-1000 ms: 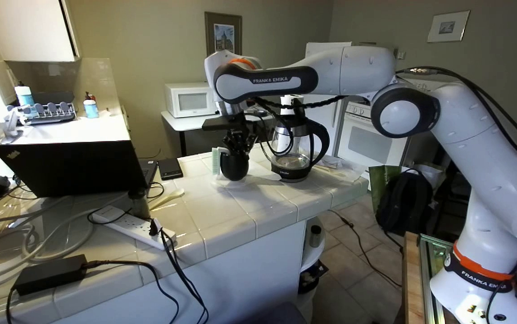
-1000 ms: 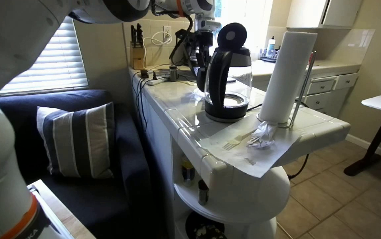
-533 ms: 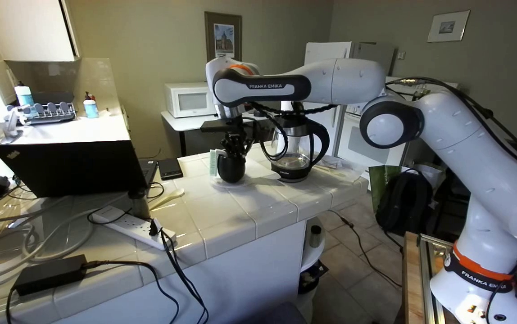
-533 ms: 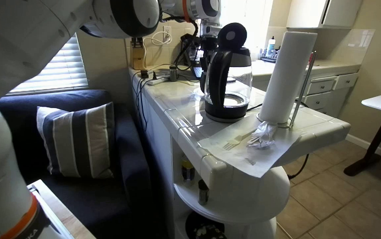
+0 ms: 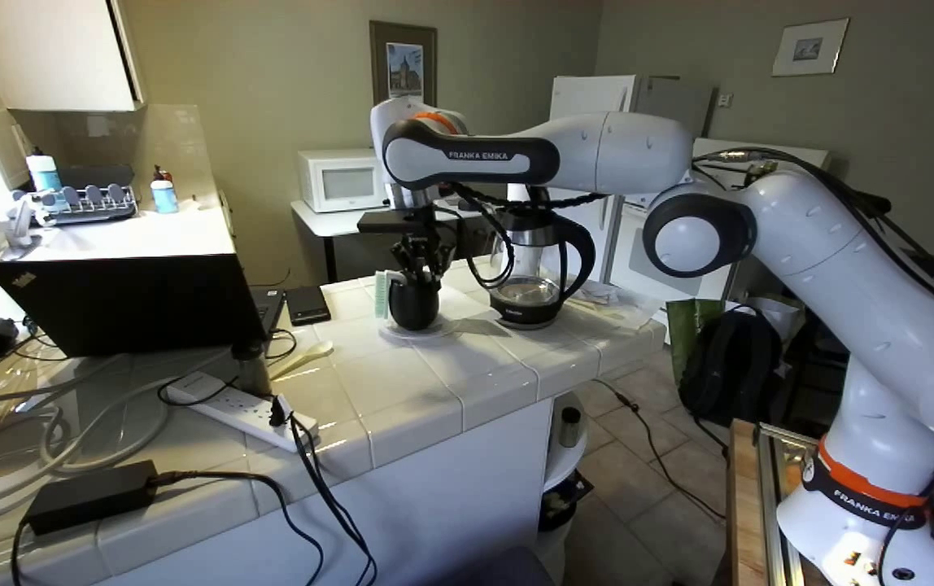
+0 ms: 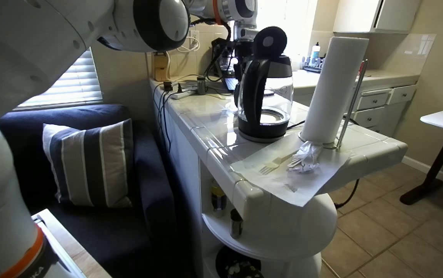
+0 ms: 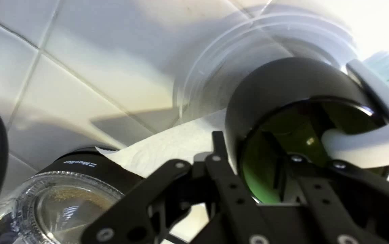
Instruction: Move the black cup backwards
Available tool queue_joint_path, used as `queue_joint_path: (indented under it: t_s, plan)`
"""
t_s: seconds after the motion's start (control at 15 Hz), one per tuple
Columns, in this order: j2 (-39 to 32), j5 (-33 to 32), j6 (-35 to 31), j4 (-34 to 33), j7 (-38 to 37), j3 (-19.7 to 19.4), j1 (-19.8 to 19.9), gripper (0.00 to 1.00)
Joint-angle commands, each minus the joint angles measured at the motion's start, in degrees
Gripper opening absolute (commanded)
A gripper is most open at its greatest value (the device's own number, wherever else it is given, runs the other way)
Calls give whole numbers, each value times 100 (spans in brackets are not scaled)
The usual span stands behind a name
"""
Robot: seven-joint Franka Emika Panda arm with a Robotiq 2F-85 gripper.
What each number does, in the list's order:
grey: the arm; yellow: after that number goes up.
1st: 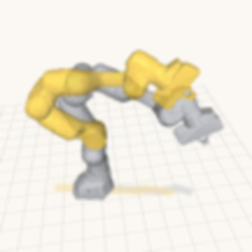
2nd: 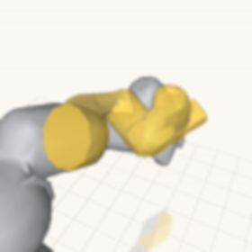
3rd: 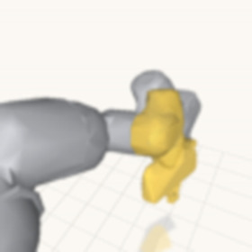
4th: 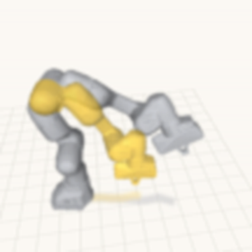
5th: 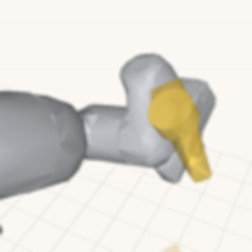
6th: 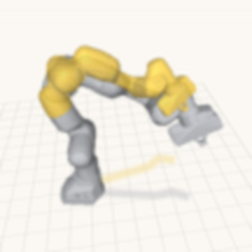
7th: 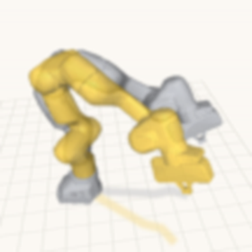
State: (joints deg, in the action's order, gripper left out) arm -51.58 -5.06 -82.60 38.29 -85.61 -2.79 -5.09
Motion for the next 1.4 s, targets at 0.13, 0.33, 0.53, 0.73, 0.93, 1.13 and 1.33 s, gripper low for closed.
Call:
queue_joint_path:
  t_s: [0.13,0.33,0.53,0.73,0.93,1.13,1.33]
  plan:
    - [196,121,535,-277,752,218,48,80]
    - [522,89,732,-173,1710,371,66,100]
    - [821,58,692,-99,2712,447,121,100]
    - [1111,-8,672,77,3792,451,203,100]
    - [1331,-77,562,234,4941,425,343,100]
    - [1183,-67,587,-74,5147,345,348,100]
    - [1288,-73,586,-6,5637,345,463,100]
